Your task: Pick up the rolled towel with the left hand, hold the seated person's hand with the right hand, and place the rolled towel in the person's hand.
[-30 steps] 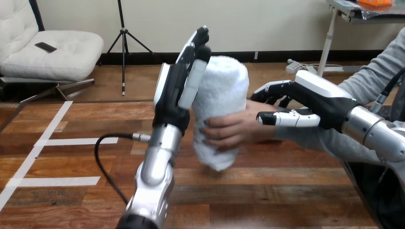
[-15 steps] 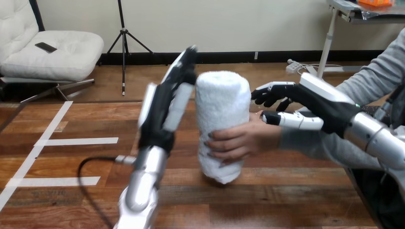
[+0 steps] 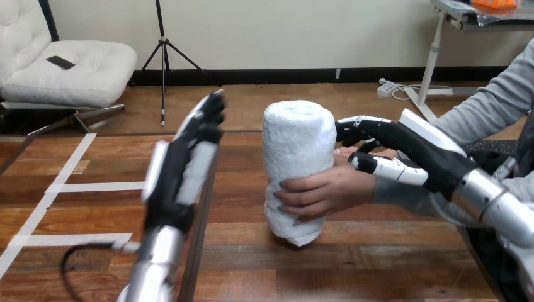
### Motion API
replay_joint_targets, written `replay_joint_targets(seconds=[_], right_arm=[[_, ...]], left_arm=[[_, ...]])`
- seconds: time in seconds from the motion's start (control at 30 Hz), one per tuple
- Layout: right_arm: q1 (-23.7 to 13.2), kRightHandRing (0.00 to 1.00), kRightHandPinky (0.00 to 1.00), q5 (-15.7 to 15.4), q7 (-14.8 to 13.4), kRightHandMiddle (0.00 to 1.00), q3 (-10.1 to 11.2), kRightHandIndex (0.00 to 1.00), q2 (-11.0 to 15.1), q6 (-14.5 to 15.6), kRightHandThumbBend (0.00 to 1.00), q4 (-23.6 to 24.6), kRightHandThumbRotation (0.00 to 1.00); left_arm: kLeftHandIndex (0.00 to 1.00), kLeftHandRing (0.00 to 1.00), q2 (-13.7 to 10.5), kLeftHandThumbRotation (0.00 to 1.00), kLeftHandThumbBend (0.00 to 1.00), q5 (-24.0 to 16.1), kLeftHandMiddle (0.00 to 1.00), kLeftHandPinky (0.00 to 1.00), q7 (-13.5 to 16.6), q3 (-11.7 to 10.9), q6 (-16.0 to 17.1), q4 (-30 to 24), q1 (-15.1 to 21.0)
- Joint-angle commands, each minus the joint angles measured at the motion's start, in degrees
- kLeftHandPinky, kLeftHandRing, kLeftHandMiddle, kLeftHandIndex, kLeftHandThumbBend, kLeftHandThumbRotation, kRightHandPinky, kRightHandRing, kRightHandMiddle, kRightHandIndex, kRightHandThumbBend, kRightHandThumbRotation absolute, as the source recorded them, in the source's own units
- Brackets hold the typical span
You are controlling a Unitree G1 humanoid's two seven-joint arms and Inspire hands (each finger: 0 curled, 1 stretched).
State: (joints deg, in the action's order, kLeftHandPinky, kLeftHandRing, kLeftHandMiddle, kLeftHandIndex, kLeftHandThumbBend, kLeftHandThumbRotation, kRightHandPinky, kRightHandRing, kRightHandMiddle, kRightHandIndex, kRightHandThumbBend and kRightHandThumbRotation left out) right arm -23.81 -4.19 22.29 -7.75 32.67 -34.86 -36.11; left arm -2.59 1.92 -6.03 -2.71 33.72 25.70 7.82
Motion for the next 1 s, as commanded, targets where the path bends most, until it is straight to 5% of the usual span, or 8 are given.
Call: replay_joint_targets(seconds=[0.0, 0.27, 0.37, 0.7, 0.97], right_arm=[[1.5, 0.81, 0.75, 4.5, -0.1, 0.81, 3.2, 0.82, -3.0, -0.3, 1.0, 6.0, 1.0], [5.9, 0.83, 0.77, 9.4, 1.2, 0.83, 4.0, 0.84, -5.7, 0.7, 0.99, 10.1, 1.0], [7.4, 0.86, 0.8, 14.9, 4.4, 0.85, 4.6, 0.85, -7.7, 2.1, 1.0, 11.2, 1.0], [11.3, 0.9, 0.89, 22.0, 6.5, 0.89, 6.0, 0.89, -14.3, 1.0, 1.0, 12.5, 1.0], [14.1, 0.92, 0.97, 23.1, 4.7, 0.92, 6.8, 0.92, -19.1, 1.1, 0.99, 13.8, 1.0]], left_arm=[[0.85, 0.88, -1.0, 0.93, 0.81, 2.0, 0.87, 0.88, 0.1, -2.2, 3.6, -2.9, -0.8], [0.84, 0.84, -1.2, 0.93, 0.81, 4.0, 0.85, 0.83, -0.2, -4.4, 9.3, 1.6, -2.3], [0.84, 0.84, -1.3, 0.93, 0.81, 5.2, 0.85, 0.83, -1.2, -4.9, 10.3, 2.5, -3.1], [0.84, 0.85, -1.1, 0.91, 0.81, 6.1, 0.85, 0.85, -2.2, -6.2, 14.4, 6.2, -5.1], [0.85, 0.85, -0.8, 0.89, 0.79, 7.5, 0.85, 0.86, -4.1, -6.6, 16.7, 8.4, -6.0]])
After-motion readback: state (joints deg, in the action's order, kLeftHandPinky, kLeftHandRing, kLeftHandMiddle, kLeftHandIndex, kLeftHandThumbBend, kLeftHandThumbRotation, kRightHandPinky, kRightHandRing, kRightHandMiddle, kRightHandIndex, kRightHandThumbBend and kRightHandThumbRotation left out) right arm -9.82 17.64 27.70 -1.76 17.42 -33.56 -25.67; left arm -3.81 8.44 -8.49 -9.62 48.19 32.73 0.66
